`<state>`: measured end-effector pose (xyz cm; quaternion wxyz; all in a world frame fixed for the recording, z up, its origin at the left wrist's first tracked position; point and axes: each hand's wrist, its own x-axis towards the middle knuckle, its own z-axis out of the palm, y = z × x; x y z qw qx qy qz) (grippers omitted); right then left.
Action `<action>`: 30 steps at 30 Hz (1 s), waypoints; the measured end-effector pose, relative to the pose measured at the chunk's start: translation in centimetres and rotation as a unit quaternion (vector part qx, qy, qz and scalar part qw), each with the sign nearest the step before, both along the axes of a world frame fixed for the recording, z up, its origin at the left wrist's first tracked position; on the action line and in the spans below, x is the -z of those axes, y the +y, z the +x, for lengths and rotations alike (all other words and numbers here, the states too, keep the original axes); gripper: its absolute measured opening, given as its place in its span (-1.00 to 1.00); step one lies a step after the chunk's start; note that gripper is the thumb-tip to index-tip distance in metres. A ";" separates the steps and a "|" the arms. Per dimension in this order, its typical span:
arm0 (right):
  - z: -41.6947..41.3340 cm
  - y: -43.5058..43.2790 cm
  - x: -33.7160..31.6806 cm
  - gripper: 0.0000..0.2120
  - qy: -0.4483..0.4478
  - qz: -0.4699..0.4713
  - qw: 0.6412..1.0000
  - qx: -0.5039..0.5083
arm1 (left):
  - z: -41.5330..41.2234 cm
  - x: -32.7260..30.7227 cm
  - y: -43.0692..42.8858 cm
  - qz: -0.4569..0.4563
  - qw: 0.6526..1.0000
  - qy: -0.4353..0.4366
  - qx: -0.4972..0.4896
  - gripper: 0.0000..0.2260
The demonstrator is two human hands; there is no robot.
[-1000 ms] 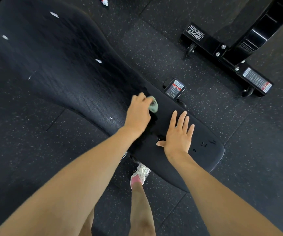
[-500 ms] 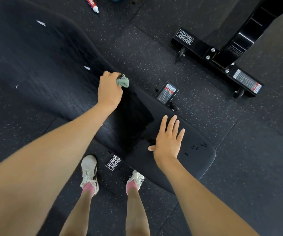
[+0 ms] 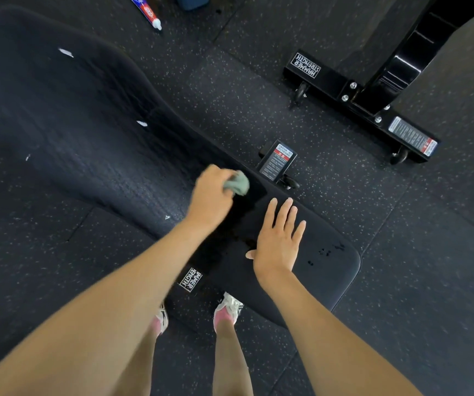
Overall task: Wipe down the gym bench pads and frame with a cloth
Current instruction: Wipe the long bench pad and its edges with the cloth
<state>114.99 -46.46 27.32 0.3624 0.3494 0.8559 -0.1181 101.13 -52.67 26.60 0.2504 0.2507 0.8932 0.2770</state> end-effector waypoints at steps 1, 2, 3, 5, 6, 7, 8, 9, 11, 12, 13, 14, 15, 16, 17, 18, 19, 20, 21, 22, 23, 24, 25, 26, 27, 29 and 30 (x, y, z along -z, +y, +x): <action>0.1 0.0 0.0 0.16 0.001 -0.001 1.000 0.001 | -1.9 0.0 -0.7 -0.009 0.999 0.029 -0.027 -0.66; 0.1 0.0 0.0 0.16 0.003 -0.003 1.000 0.001 | -3.7 0.0 -1.1 -0.024 0.997 0.052 -0.045 -0.67; 0.2 0.0 0.1 0.16 0.006 -0.004 1.000 0.004 | -5.2 0.0 -1.2 -0.042 0.996 0.066 -0.054 -0.67; 0.2 0.0 0.1 0.16 0.012 -0.008 1.000 0.012 | -6.7 0.4 -0.4 -0.068 0.993 0.083 -0.048 -0.67; 0.2 0.0 0.1 0.16 0.014 -0.010 1.000 0.015 | -6.5 0.6 0.2 -0.071 0.992 0.092 -0.045 -0.67; 0.2 0.1 0.2 0.16 0.016 -0.011 1.000 0.016 | -6.0 0.8 1.0 -0.068 0.991 0.099 -0.051 -0.67; 0.2 0.1 0.2 0.16 0.020 -0.010 1.000 0.015 | -5.1 0.9 1.7 -0.067 0.991 0.103 -0.060 -0.67; 0.4 0.2 0.3 0.17 0.023 -0.006 1.000 0.013 | -4.1 1.0 2.3 -0.066 0.990 0.107 -0.061 -0.66; 1.0 0.3 0.3 0.19 0.038 0.004 0.999 0.008 | -1.6 0.9 3.3 -0.066 0.991 0.111 -0.018 -0.66; 1.4 0.3 0.4 0.19 0.049 0.010 0.999 0.005 | -0.4 0.8 3.8 -0.062 0.992 0.109 0.017 -0.66; 1.8 0.4 0.3 0.18 0.061 0.016 0.998 0.002 | 0.9 0.6 4.2 -0.056 0.992 0.103 0.047 -0.66; 2.3 0.3 0.3 0.17 0.073 0.018 0.997 0.004 | 2.1 0.5 4.7 -0.054 0.992 0.092 0.068 -0.66; 2.9 0.3 0.1 0.15 0.086 0.017 0.996 0.009 | 3.3 0.5 5.0 -0.051 0.992 0.078 0.083 -0.67; 3.6 0.2 0.1 0.12 0.101 0.017 0.995 0.015 | 4.5 0.5 5.4 -0.049 0.992 0.064 0.096 -0.67; 4.2 0.2 0.0 0.10 0.120 0.021 0.992 0.022 | 5.4 0.6 5.7 -0.046 0.992 0.052 0.109 -0.66; 4.8 0.2 0.0 0.09 0.134 0.030 0.990 0.027 | 6.1 0.7 6.1 -0.045 0.990 0.040 0.127 -0.65; 5.3 0.2 -0.2 0.08 0.143 0.040 0.989 0.029 | 6.5 0.7 6.4 -0.043 0.988 0.027 0.148 -0.62; 5.7 0.4 -0.3 0.07 0.145 0.043 0.988 0.034 | 6.7 0.7 6.6 -0.036 0.985 0.009 0.168 -0.61; 6.1 0.6 -0.4 0.07 0.141 0.037 0.988 0.043 | 6.6 0.5 6.7 -0.024 0.983 -0.012 0.182 -0.62; 6.4 0.9 -0.4 0.08 0.134 0.025 0.989 0.057 | 6.3 0.2 6.5 -0.014 0.982 -0.026 0.189 -0.63; 6.6 1.2 -0.5 0.08 0.128 0.013 0.989 0.072 | 5.7 -0.1 6.1 -0.008 0.982 -0.024 0.185 -0.64; 6.7 1.5 -0.6 0.09 0.125 0.005 0.989 0.084 | 4.9 -0.4 5.6 -0.006 0.986 -0.010 0.167 -0.65; 6.8 1.8 -0.6 0.10 0.122 0.001 0.988 0.092 | 3.9 -0.4 4.9 -0.008 0.991 0.010 0.135 -0.66; 6.9 2.0 -0.5 0.11 0.119 -0.002 0.988 0.094 | 2.8 -0.3 4.1 -0.014 0.995 0.033 0.090 -0.67; 7.0 2.2 -0.5 0.12 0.113 -0.005 0.989 0.092 | 1.8 -0.1 3.4 -0.026 0.998 0.052 0.037 -0.67; 7.2 2.4 -0.2 0.15 0.094 -0.010 0.992 0.080 | 1.4 0.5 2.7 -0.045 0.995 0.067 -0.055 -0.67; 7.3 2.6 -0.1 0.16 0.087 -0.012 0.994 0.069 | 2.1 0.7 2.9 -0.049 0.993 0.071 -0.077 -0.66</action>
